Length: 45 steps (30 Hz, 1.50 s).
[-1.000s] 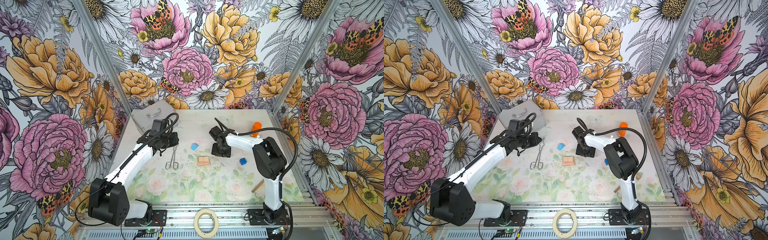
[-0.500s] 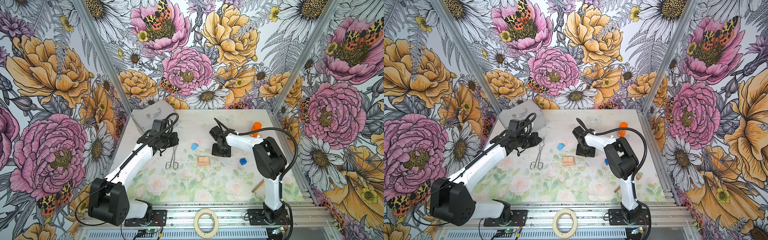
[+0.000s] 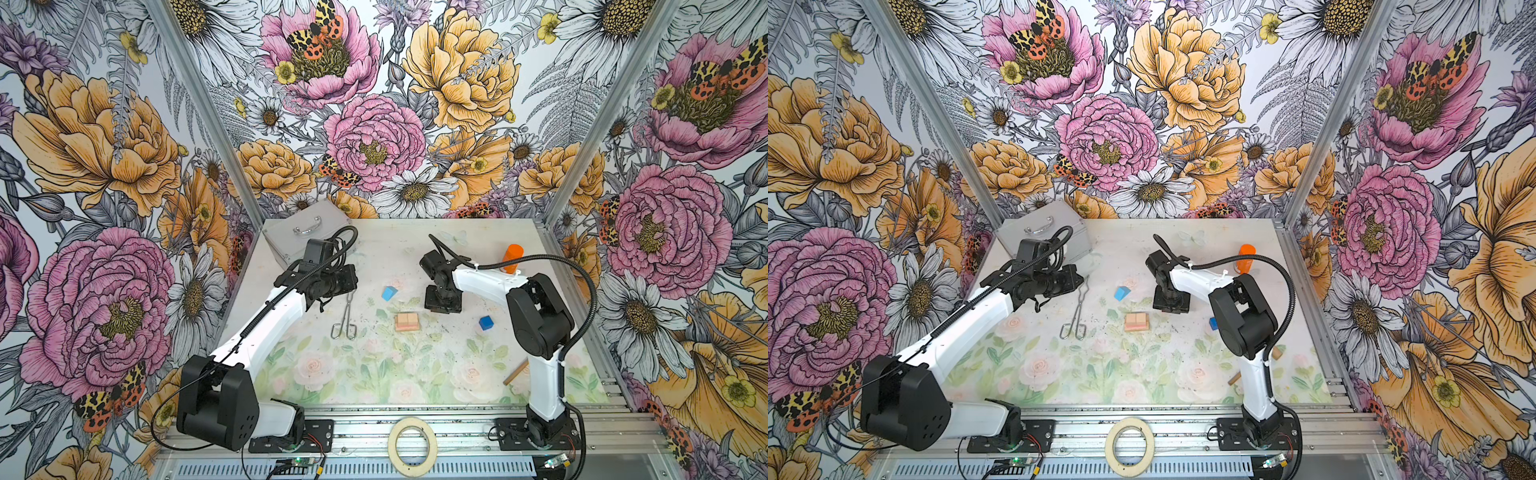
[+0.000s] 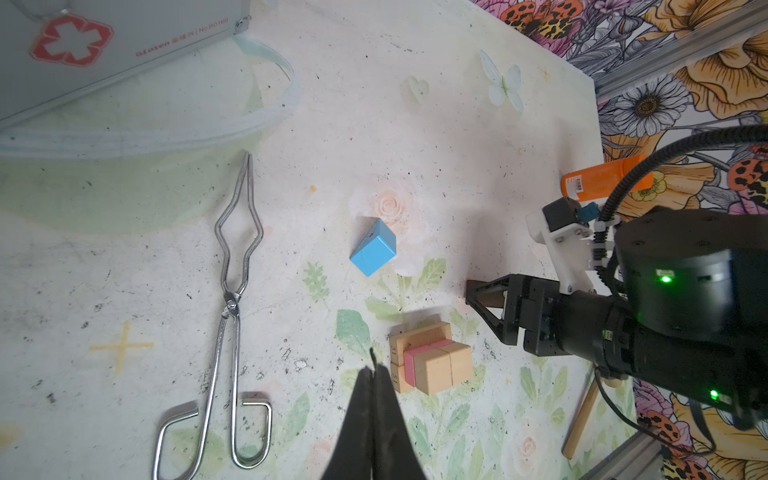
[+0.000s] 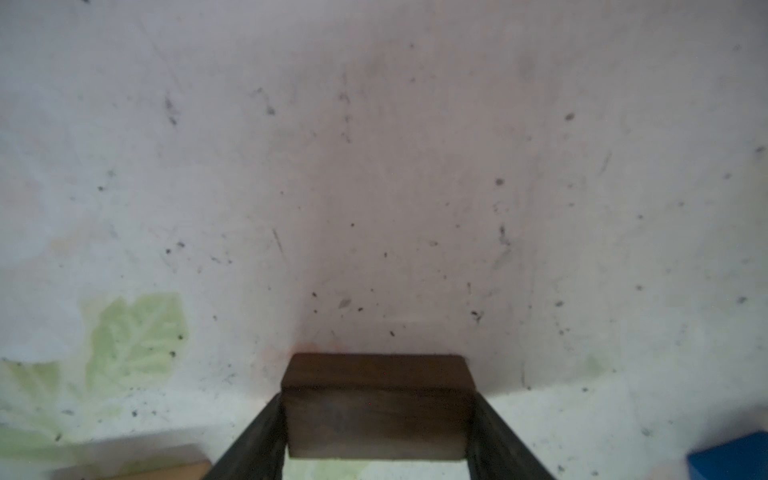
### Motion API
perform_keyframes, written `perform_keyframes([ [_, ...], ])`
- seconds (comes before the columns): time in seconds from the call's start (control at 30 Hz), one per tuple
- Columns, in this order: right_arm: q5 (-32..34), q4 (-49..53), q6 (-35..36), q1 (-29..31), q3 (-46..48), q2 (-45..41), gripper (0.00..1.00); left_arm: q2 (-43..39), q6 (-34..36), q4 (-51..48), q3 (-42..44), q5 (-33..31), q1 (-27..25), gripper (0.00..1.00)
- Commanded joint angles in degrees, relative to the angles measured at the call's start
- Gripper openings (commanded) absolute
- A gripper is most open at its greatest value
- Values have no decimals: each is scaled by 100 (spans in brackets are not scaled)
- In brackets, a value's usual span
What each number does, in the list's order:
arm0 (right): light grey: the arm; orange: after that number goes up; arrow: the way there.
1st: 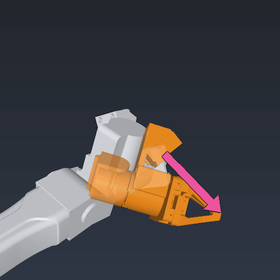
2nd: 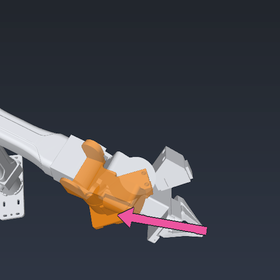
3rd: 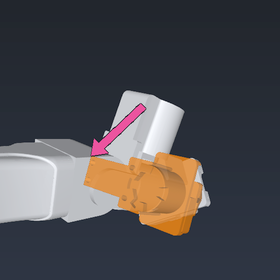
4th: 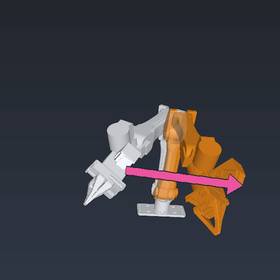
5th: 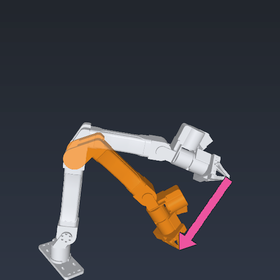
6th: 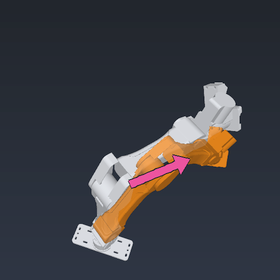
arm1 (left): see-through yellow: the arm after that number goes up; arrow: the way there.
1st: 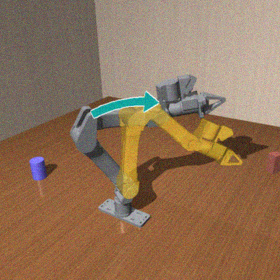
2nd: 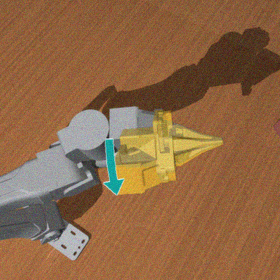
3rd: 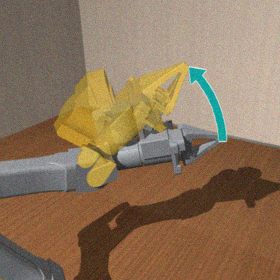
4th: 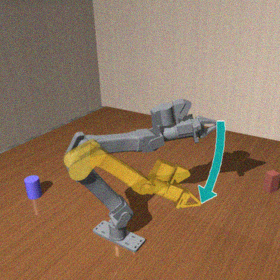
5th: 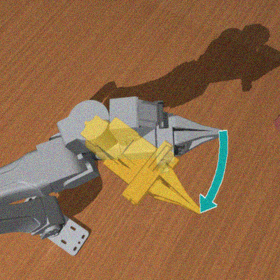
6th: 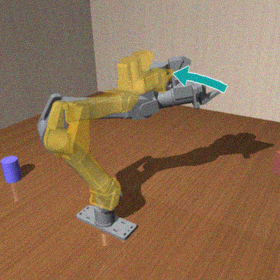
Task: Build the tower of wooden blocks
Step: 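Close the right gripper on the dark brown block, then lift the dark brown block and carry it over the stack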
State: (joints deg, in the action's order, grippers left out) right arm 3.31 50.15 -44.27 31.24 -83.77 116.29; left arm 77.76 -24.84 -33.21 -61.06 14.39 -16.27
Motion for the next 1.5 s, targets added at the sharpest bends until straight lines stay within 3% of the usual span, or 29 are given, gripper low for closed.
perform_keyframes([
  [0.0,14,66,73,-25,-175,9,65,47,164,80,71,-5,-23,0],
  [0.93,-59,240,55,-31,-331,291,67,55,173,87,82,-21,-38,0],
  [1.1,-50,270,50,-31,-329,271,60,55,173,90,87,-33,-25,0],
  [1.27,-63,378,102,-31,-382,153,42,55,173,84,87,-16,-24,0],
  [1.47,-72,672,217,-22,-590,-56,36,38,172,86,88,-36,-19,0],
])
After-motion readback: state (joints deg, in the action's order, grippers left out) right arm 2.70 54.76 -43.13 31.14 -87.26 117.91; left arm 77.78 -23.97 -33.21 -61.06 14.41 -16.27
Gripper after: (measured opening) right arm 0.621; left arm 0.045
